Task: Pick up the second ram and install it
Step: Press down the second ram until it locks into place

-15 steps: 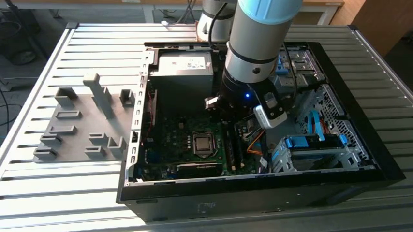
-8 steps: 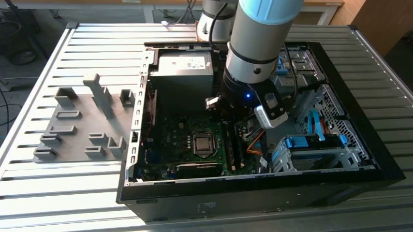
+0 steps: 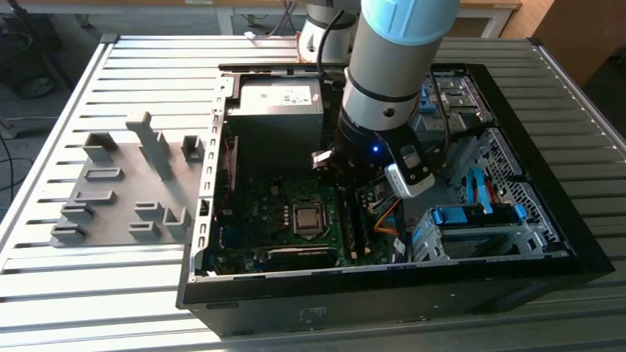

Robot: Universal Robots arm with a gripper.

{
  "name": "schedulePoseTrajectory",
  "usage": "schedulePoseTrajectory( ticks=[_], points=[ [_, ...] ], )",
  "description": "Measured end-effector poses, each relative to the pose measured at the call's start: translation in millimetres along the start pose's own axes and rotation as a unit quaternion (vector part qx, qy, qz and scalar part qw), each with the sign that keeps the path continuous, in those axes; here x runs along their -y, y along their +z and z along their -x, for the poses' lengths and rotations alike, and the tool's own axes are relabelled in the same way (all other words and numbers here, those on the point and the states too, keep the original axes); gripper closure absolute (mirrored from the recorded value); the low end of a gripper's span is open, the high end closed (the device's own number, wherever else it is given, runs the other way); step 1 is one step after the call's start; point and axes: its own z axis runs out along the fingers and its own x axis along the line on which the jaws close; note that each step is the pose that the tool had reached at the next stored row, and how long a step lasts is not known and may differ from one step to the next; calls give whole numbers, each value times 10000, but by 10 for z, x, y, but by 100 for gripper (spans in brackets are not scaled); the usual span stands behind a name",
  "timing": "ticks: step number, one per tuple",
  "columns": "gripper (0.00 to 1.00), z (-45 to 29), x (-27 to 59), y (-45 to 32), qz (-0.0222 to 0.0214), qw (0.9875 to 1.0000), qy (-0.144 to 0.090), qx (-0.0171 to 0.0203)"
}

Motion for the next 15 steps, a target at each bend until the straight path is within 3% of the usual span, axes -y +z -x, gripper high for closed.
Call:
schedulePoseTrajectory(
  ticks=[15],
  points=[
    [89, 3, 1, 84, -3, 10000, 0, -1]
  ],
)
